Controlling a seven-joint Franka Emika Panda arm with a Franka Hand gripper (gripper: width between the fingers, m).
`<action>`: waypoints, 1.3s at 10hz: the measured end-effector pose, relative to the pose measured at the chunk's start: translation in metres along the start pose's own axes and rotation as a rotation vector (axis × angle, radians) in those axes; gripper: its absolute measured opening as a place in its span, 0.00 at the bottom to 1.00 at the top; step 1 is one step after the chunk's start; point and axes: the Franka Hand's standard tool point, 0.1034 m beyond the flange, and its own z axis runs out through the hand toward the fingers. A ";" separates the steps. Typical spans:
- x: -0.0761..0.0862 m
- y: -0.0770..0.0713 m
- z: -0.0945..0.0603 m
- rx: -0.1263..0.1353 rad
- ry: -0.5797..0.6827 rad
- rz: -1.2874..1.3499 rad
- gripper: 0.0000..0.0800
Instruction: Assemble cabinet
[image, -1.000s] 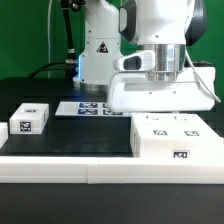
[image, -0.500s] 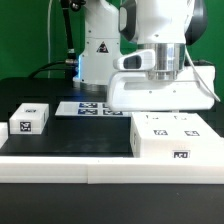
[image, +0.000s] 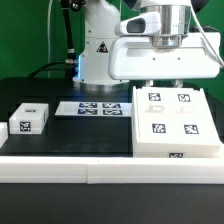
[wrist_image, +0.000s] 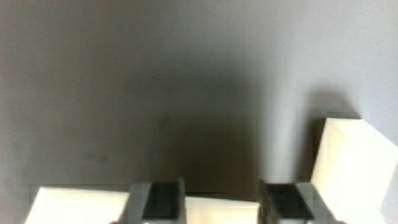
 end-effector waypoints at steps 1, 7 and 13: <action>-0.002 0.000 0.003 -0.001 -0.007 0.000 0.25; 0.009 0.005 -0.034 -0.003 -0.028 -0.016 0.25; 0.018 0.006 -0.042 -0.004 -0.046 -0.027 0.24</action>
Offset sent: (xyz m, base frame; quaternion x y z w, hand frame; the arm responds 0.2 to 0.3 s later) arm -0.0067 -0.0084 0.0272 -0.0130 -0.0072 -0.0049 0.9999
